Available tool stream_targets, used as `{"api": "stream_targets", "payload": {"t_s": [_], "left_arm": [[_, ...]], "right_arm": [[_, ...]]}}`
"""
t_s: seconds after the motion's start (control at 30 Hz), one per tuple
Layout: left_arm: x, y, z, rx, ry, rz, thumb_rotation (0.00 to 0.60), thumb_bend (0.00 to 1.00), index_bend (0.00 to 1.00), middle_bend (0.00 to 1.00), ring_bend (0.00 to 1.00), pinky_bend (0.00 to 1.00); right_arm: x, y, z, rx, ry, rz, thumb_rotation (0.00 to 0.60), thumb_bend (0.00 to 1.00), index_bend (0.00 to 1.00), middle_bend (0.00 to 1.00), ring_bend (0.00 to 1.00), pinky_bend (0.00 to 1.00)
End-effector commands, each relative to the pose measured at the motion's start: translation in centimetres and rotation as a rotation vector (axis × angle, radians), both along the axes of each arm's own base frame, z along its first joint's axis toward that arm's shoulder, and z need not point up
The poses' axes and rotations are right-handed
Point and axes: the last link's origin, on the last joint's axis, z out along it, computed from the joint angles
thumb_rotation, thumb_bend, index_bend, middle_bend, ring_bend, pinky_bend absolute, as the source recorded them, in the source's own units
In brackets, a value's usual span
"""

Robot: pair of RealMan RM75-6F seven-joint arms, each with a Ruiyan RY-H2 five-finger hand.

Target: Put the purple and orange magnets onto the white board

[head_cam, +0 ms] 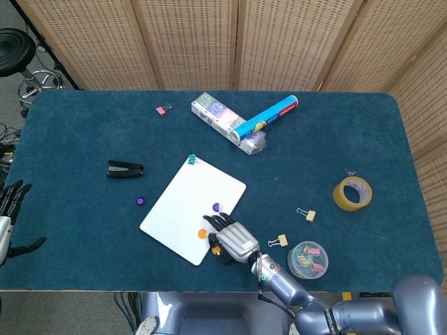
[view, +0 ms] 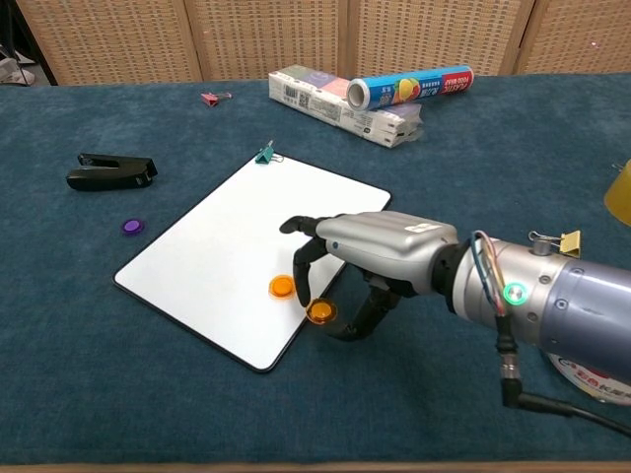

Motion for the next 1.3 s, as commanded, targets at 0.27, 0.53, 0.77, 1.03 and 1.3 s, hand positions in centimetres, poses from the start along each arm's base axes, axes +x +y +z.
{"api": "stream_targets", "payload": {"t_s": [0.27, 0.53, 0.77, 1.03, 1.3], "left_arm": [[-0.1, 0.0, 0.4, 0.007, -0.013, 0.006, 0.600, 0.01, 0.00, 0.00, 0.00, 0.00], [-0.3, 0.1, 0.6, 0.014, -0.016, 0.013, 0.600, 0.01, 0.00, 0.00, 0.00, 0.00], [-0.4, 0.3, 0.8, 0.017, -0.026, 0.020, 0.600, 0.01, 0.00, 0.00, 0.00, 0.00], [-0.5, 0.5, 1.0, 0.017, -0.034, 0.025, 0.600, 0.01, 0.00, 0.00, 0.00, 0.00], [-0.6, 0.6, 1.3, 0.018, -0.041, 0.027, 0.600, 0.01, 0.00, 0.00, 0.00, 0.00]], "right_arm": [[4.1, -2.3, -1.9, -0.011, -0.007, 0.024, 0.600, 0.48, 0.53, 0.00, 0.00, 0.00], [6.8, -3.3, -3.8, -0.006, -0.002, 0.011, 0.600, 0.48, 0.53, 0.00, 0.00, 0.00], [8.6, -4.7, -5.9, -0.011, 0.021, -0.013, 0.600, 0.48, 0.53, 0.00, 0.00, 0.00], [9.0, -6.1, -7.2, -0.032, 0.058, -0.027, 0.600, 0.51, 0.53, 0.00, 0.00, 0.00], [9.0, -6.2, -7.1, -0.025, 0.063, -0.021, 0.600, 0.51, 0.40, 0.00, 0.00, 0.00]]}}
